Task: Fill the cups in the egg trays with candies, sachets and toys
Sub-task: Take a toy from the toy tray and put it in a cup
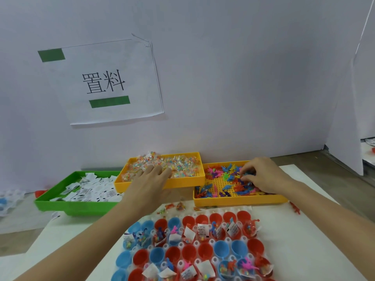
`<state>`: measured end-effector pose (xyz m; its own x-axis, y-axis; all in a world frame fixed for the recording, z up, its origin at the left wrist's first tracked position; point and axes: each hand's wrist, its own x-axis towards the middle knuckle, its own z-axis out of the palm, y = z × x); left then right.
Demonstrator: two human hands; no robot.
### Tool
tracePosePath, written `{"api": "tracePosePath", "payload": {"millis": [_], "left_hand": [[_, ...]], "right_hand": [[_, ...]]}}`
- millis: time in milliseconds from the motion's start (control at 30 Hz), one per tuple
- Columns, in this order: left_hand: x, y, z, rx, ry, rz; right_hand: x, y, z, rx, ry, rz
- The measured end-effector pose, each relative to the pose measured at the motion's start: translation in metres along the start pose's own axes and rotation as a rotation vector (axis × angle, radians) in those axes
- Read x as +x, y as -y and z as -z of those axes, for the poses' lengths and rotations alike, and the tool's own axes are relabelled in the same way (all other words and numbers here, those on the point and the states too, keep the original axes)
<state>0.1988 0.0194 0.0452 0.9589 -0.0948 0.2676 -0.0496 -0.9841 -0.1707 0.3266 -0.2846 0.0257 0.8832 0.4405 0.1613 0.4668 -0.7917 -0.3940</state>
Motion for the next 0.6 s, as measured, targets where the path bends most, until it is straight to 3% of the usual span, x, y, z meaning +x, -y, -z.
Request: {"api": "tracePosePath", "payload": {"millis": [400, 600], "left_hand": [[-0.029, -0.016, 0.021, -0.27, -0.274, 0.135], [-0.044, -0.007, 0.024, -0.481, -0.298, 0.249]], "right_hand": [[-0.009, -0.007, 0.0, 0.149, -0.233, -0.092], [-0.017, -0.005, 0.007, 0.077, -0.181, -0.139]]}}
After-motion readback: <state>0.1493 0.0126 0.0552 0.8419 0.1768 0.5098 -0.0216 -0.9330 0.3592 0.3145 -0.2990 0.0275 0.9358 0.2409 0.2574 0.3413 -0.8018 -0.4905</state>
